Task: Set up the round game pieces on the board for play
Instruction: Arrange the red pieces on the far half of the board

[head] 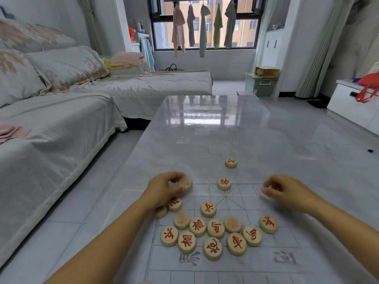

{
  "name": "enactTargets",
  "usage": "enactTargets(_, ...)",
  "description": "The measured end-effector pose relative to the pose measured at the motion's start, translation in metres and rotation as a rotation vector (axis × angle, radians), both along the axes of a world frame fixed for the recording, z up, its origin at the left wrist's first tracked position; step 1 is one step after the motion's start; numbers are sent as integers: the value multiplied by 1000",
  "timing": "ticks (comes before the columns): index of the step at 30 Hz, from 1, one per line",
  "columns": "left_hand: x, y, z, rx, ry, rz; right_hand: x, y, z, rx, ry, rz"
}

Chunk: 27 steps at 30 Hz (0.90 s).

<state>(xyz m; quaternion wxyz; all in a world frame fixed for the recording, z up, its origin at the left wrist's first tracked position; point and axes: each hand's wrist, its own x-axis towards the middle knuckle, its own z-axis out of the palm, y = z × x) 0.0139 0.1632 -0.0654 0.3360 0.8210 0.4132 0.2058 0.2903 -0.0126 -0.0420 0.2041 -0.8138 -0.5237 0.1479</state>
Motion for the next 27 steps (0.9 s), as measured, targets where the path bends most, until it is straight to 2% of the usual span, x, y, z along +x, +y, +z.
enactTargets(5, 39, 0, 8, 114, 275, -70, 28, -16, -34, 53, 1, -19)
enactTargets(8, 46, 4, 9, 67, 389, -123, 28, -16, -40, 120, -8, -28)
enactTargets(10, 51, 3, 8, 72, 420, -81, 29, -17, -42, 151, -2, -29)
enactTargets(14, 64, -4, -1, 139, 345, 39, 29, -18, -45, 237, 38, -51)
enactTargets(22, 58, 4, -1, -55, 190, -98, 23, -24, -32, 198, 127, -1)
enactTargets(24, 57, 6, 0, -76, 188, -117, 6, -27, -23, 232, 71, 82)
enactTargets(27, 57, 7, 3, -104, 189, -132, -36, -31, -9, 174, -1, 372)
